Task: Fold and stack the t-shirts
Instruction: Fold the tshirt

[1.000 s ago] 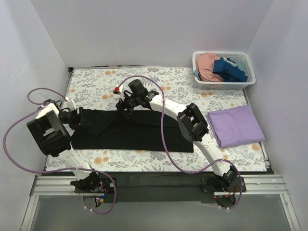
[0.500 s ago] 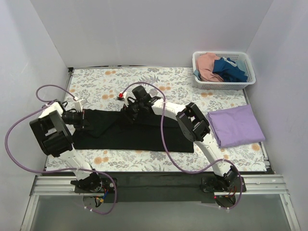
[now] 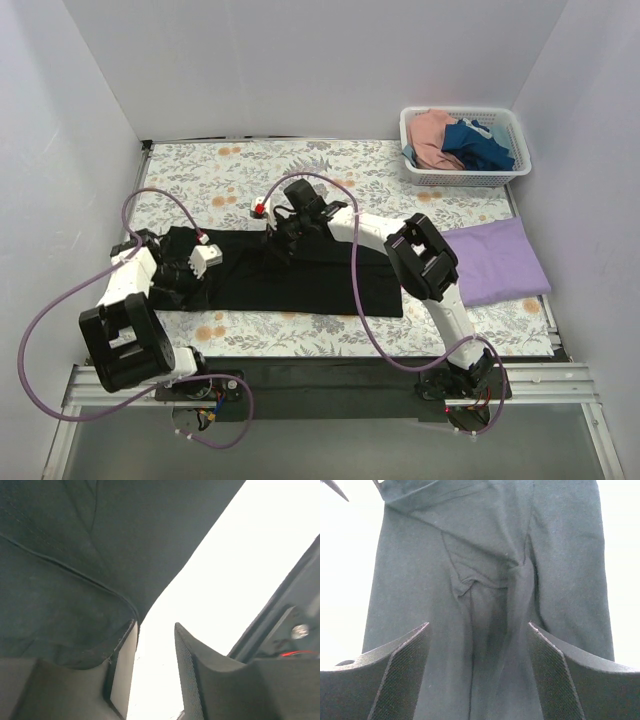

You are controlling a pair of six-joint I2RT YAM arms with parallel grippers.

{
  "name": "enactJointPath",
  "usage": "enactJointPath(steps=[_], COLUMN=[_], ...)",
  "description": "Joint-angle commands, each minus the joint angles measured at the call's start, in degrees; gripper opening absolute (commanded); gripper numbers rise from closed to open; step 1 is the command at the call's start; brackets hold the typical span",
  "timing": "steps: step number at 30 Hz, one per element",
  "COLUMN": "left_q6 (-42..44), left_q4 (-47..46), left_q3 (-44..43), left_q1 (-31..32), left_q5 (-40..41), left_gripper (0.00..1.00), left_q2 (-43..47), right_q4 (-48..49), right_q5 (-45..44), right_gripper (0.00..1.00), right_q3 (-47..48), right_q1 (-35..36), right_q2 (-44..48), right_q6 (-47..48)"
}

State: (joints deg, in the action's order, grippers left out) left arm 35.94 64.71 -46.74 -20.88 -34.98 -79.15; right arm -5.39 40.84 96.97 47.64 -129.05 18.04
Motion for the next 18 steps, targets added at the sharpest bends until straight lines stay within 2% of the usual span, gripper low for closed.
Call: enactJointPath(steps=[1,4,5,6,7,8,9,10,11,16,18], left_q6=[5.12,-2.78,-6.72,-9.37,-12.18,-15.61,-22.95,-25.46,-27.31,-33.48,-33.22], left_q4=[-6.25,-3.64,-2.49,-1.26,-1.77,-3.08,-5.79,-6.78,-7.05,-7.67,-6.79], left_q3=[0.51,-5.62,-7.56,-11.40,-12.66,-14.15,-16.52,-17.85,-18.99,-24.00,-24.27], left_q1=[0.05,-0.03,-0.29,-0.47,-0.56,-0.65,-0.65,-0.74,-0.74,-0.12,0.93], left_q5=[2.38,-2.79,-6.55,-8.33,-9.57,-10.45,-11.94,-12.65,-13.79,-19.06,-19.68], left_gripper=[0.36,0.39,0.41,0.45,0.60,0.60,0.61,0.62,0.70,0.72,0.61], left_q2=[4.88,0.51,-3.86,-5.90,-8.01,-10.29,-13.88,-15.75,-17.25,-24.63,-25.87], right_q4=[-1.99,-3.40,-3.66,-3.75,-4.19,-4.54,-4.89,-5.50,-6.47,-7.88,-7.97], right_q5=[0.47,0.82,1.17,1.00,0.56,-0.05,-0.15,-0.23,-0.15,0.03,-0.15], right_gripper=[0.79,0.75,0.75,0.75,0.76,0.76,0.77,0.77,0.77,0.78,0.78], right_q3=[-0.73,-0.82,-0.82,-0.99,-1.25,-1.43,-1.34,-1.34,-1.26,-1.96,-1.78], right_q1=[-0.44,-1.66,-2.02,-2.54,-3.16,-3.51,-3.86,-4.65,-5.09,-7.90,-8.61], right_q2=[4.42,5.65,6.00,6.62,6.97,7.15,7.50,7.50,7.50,8.64,8.73], right_q6=[4.02,3.23,3.05,2.79,2.87,3.05,3.31,3.31,3.31,3.23,2.96])
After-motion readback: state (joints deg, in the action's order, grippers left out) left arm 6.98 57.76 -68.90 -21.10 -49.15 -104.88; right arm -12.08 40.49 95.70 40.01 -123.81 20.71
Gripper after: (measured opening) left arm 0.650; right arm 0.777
